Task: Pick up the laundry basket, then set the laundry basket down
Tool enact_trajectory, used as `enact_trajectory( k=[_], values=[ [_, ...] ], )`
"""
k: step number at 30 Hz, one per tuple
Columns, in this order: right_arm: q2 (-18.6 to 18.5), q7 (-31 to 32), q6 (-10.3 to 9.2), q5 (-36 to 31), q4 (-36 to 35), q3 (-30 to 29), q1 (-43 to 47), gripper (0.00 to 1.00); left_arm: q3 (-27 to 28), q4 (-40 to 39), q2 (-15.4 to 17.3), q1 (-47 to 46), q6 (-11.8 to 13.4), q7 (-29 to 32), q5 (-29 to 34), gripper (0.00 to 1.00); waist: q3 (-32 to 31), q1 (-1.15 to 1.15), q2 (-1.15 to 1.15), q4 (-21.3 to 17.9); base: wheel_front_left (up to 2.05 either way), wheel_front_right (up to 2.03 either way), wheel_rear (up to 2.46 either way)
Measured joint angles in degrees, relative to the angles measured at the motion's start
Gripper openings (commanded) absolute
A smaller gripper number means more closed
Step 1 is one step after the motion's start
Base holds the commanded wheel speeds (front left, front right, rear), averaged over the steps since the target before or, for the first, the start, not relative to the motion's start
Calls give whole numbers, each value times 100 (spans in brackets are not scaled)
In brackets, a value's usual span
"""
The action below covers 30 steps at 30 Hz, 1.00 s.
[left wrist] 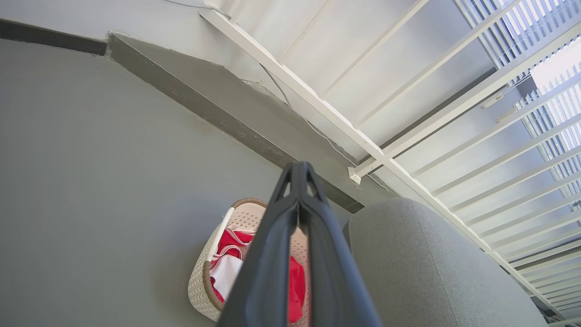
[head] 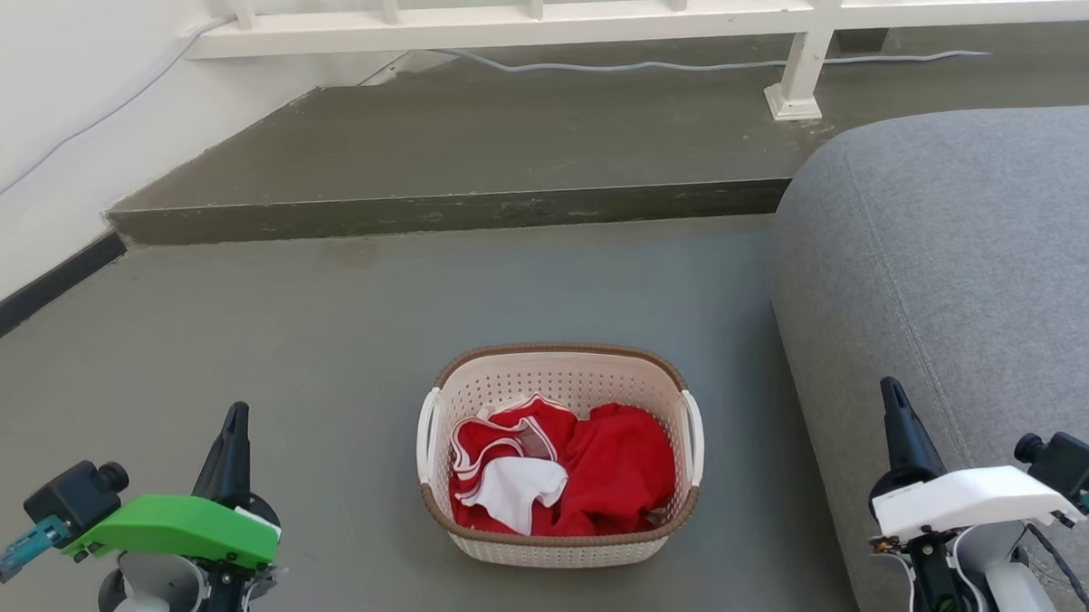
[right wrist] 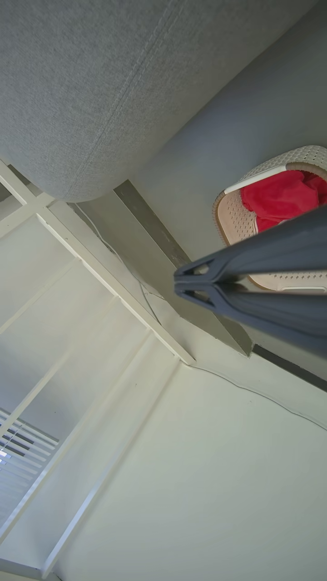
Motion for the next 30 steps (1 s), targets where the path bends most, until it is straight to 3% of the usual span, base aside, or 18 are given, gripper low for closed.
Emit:
enact_trajectory(
  k=[30],
  values=[
    [16, 602, 51, 2218, 0, -517, -63, 0, 392, -87, -10, 0, 0, 645, -1973, 0, -43, 0, 0, 81, 0, 0, 0]
  ],
)
